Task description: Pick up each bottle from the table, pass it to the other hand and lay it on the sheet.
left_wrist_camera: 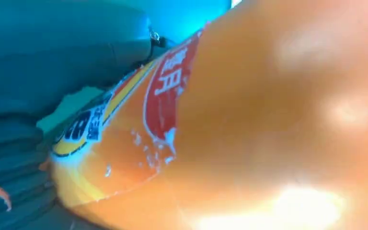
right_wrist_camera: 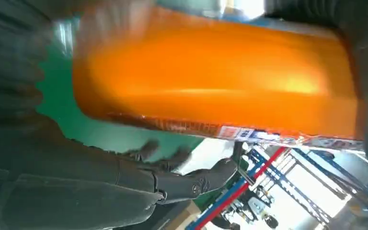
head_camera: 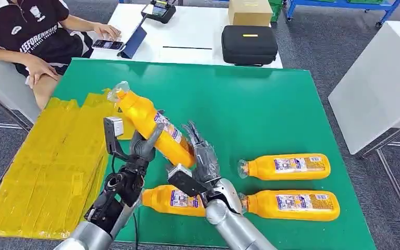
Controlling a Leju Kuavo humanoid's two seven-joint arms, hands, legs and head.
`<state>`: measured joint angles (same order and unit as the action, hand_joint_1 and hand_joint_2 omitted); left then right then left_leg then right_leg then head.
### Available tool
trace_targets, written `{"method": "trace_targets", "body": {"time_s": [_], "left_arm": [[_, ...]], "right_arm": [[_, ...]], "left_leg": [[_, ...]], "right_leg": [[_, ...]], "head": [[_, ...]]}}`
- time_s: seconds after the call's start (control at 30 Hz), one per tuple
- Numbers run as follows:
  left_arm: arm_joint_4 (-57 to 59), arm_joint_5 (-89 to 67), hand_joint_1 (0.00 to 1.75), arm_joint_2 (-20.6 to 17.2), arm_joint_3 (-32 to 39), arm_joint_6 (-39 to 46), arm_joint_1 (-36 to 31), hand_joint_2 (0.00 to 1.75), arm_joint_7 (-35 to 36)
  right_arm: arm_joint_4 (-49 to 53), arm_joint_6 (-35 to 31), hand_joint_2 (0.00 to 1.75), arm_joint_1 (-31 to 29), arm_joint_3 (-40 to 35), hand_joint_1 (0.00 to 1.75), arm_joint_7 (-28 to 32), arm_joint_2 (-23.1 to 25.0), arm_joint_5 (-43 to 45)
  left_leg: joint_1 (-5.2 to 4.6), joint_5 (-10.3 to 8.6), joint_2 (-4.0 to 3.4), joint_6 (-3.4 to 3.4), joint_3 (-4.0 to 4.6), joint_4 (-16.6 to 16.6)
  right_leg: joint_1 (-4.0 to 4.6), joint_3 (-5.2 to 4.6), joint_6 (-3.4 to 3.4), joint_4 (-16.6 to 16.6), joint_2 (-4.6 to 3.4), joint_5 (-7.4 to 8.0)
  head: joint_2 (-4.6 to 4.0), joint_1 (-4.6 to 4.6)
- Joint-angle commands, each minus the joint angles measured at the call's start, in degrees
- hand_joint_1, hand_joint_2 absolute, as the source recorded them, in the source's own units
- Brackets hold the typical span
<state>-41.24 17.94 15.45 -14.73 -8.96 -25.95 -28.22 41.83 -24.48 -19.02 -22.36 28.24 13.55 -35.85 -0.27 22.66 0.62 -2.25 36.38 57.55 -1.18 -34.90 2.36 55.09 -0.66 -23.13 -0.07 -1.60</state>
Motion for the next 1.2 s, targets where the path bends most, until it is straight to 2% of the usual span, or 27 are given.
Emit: {"method": "trace_targets", "body": {"time_s": [0.03,0.13,0.2,0.23,0.27,0.4,0.47,0.5,0.53,0.57,0.6,0.63,0.7,0.77,0.8,0.87,0.93,1.1,1.2], "left_arm": [[-7.4,-19.2,1.75,-4.0,-1.3,22.3,-1.4,1.75,-6.2],[-11.0,-27.2,1.75,-5.7,0.8,28.3,-0.2,1.75,-5.9],[-9.7,-44.5,1.75,-6.9,0.7,43.1,-1.0,1.75,-3.5],[-8.7,-50.1,1.75,-7.3,0.9,46.7,-1.6,1.75,-1.6],[-7.9,-55.7,1.75,-7.4,1.8,49.0,-2.0,1.75,0.7],[-12.6,-89.4,1.75,-3.7,17.9,49.0,-0.5,1.75,7.3],[-15.8,-103.4,1.75,-4.7,19.2,49.0,0.0,1.75,14.2],[-15.7,-104.5,1.75,-5.3,18.6,49.0,-0.1,1.75,15.1],[-15.0,-107.9,1.75,-7.8,15.3,49.0,-0.4,1.75,20.6],[-11.0,-107.9,1.75,-14.9,2.9,49.0,-2.2,1.75,32.5],[-9.1,-107.9,1.75,-17.2,-1.7,49.0,-3.2,1.75,36.8],[-4.9,-107.9,1.75,-20.2,-9.2,49.0,-5.4,1.75,43.2],[-4.9,-107.9,1.75,-20.2,-9.2,49.0,-5.4,1.75,43.2],[0.1,-107.9,1.75,-22.1,-17.3,49.0,-7.4,1.75,47.7],[0.1,-107.9,1.75,-22.1,-17.3,49.0,-7.4,1.75,47.7],[3.9,-107.9,1.75,-21.2,-20.1,49.0,-8.0,1.75,48.3],[9.9,-107.9,1.75,-19.8,-23.2,49.0,-9.2,1.75,49.5],[16.2,-107.9,1.75,-18.1,-22.5,49.0,-9.9,1.75,48.2],[18.3,-107.9,1.75,-17.8,-22.0,49.0,-10.3,1.75,47.4]], "right_arm": [[12.2,-0.8,1.75,3.1,2.8,0.00,0.7,-2.2,4.5],[21.3,0.9,1.75,6.4,4.5,0.00,-0.3,-3.2,7.5],[26.6,2.0,1.75,8.3,5.4,0.00,-1.0,-3.7,9.2],[28.3,2.8,1.75,8.9,5.6,0.00,-1.2,-3.8,10.3],[29.9,3.9,0.00,9.4,5.6,0.00,-1.6,-4.2,11.8],[35.3,2.6,0.00,10.9,5.1,0.00,-1.3,-5.1,13.6],[36.9,2.4,0.00,11.2,4.9,0.00,-1.1,-5.8,15.4],[37.1,2.4,0.00,11.3,4.9,0.00,-1.0,-5.8,15.6],[37.4,2.5,1.75,11.4,5.1,0.00,-0.7,-5.9,16.7],[37.5,3.1,1.75,11.2,5.1,0.00,-0.5,-6.2,17.8],[37.4,3.8,1.75,11.1,5.1,0.00,-0.6,-6.3,18.6],[37.2,5.1,1.75,10.8,5.0,0.00,-0.6,-6.5,19.8],[37.2,5.1,1.75,10.8,5.0,0.00,-0.6,-6.5,19.8],[36.7,6.8,1.75,10.1,5.2,0.00,-0.7,-6.6,21.9],[36.7,6.8,1.75,10.1,5.2,0.00,-0.7,-6.6,21.9],[37.2,8.3,1.75,9.5,6.3,0.00,-1.0,-6.6,24.2],[37.9,9.1,1.75,9.3,7.7,0.00,-1.2,-6.4,25.9],[39.8,10.4,1.75,10.1,8.4,0.00,-1.6,-6.1,24.9],[39.9,11.0,1.75,10.3,8.3,0.00,-1.7,-5.9,24.3]], "left_leg": [[0.04,0.18,-0.03,0.15,-0.30,0.0],[0.03,0.18,-0.14,0.14,-0.25,0.0],[0.03,0.23,-0.05,0.16,-0.34,0.0],[0.02,0.13,0.02,0.12,-0.20,0.0],[0.03,0.24,-0.01,0.17,-0.37,0.0],[0.04,0.11,-0.04,0.11,-0.14,0.0],[0.04,0.10,-0.03,0.10,-0.07,0.1],[0.05,0.19,-0.05,0.14,-0.21,0.1],[0.04,0.19,-0.14,0.13,-0.20,0.1],[0.02,0.12,-0.20,0.11,-0.16,0.0],[0.03,0.19,-0.30,0.18,-0.35,0.0],[0.01,0.08,-0.17,0.14,-0.23,-0.1],[0.03,0.08,0.03,0.17,-0.28,0.0],[0.06,0.13,-0.14,0.23,-0.38,0.0],[0.05,0.07,-0.02,0.19,-0.30,0.0],[0.11,0.07,0.13,0.25,-0.37,0.0],[0.12,0.15,-0.08,0.25,-0.46,0.0],[0.03,0.01,-0.01,0.21,-0.20,0.0],[0.06,0.11,-0.05,0.28,-0.35,0.0]], "right_leg": [[0.05,0.29,-0.14,0.0,0.07,-0.18],[0.05,0.21,-0.13,0.0,-0.04,-0.14],[0.05,0.33,-0.16,0.1,0.07,-0.23],[0.03,0.21,-0.11,0.0,0.07,-0.14],[0.05,0.38,-0.16,0.1,0.07,-0.24],[0.04,0.15,-0.11,0.0,0.00,-0.09],[0.05,0.09,-0.10,0.0,0.01,-0.08],[0.06,0.23,-0.14,0.1,0.01,-0.16],[0.05,0.19,-0.13,0.1,-0.09,-0.13],[0.03,0.12,-0.11,0.0,-0.12,-0.07],[0.04,0.27,-0.18,0.0,-0.15,-0.13],[0.02,0.18,-0.15,0.0,-0.04,-0.06],[0.05,0.26,-0.18,0.0,0.17,-0.14],[0.08,0.25,-0.21,0.0,0.02,-0.14],[0.08,0.23,-0.16,0.0,0.12,-0.13],[0.10,0.35,-0.17,0.0,0.21,-0.20],[0.10,0.43,-0.17,0.1,0.00,-0.19],[0.02,0.18,-0.12,0.0,0.01,-0.06],[0.07,0.32,-0.19,0.1,0.02,-0.16]], "head": [[0.00,0.00],[0.00,0.00],[0.00,0.02],[0.00,0.02],[0.00,0.00],[0.00,0.00],[0.00,0.04],[0.00,0.00],[0.00,0.02],[0.00,0.00],[0.00,0.00],[0.00,0.02],[0.00,0.02],[0.00,-0.04],[0.00,0.00],[0.00,0.04],[0.00,0.00],[0.00,0.02],[0.00,0.02]]}}
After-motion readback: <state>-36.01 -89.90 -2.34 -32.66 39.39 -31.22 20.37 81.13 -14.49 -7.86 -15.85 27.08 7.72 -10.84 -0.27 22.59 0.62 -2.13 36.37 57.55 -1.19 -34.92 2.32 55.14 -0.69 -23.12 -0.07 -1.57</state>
